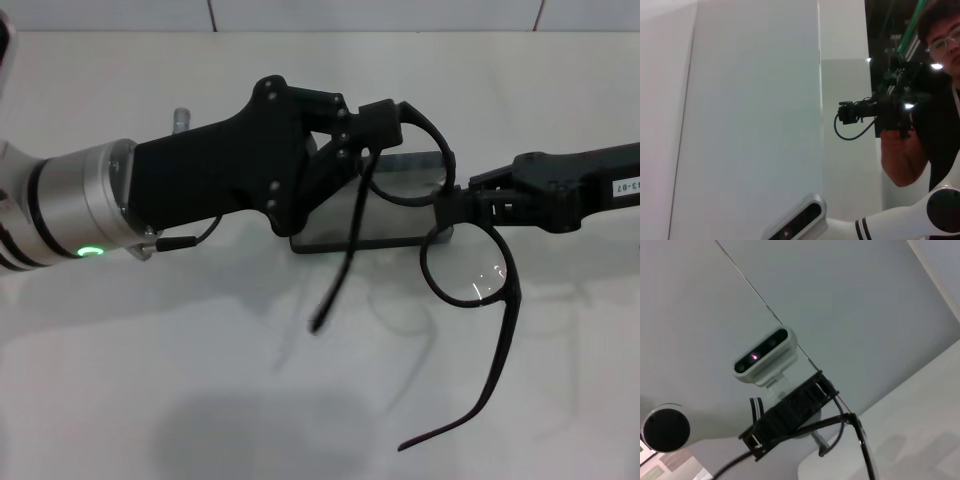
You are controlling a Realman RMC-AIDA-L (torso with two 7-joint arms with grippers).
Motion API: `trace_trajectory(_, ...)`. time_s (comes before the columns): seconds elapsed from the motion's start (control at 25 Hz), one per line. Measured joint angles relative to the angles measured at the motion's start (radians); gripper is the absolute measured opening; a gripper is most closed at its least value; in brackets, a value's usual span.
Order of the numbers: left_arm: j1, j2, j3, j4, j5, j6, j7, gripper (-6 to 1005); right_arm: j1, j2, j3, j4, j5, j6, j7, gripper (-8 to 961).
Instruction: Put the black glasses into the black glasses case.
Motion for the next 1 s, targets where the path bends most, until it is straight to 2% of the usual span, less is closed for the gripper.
trace_trajectory(0.36,-0.035,-0.002,0.003,-0.07,-0.006,-0.005,0.036,18,0.012,0.014,-0.003,0.0,0.016,-0.003,0.008,76)
trace_trajectory(0.64,-0.044,-0.003,0.003,-0.079,-0.006,-0.007,0.048,18,0.02,0.027,-0.001,0.0,0.019,-0.033,0.015,73)
trace_trajectory(1.0,-0.043,-0.003,0.001,-0.08,-0.008,-0.007,0.061,18,0.022,0.029,0.0,0.0,0.042,-0.042,0.025,72)
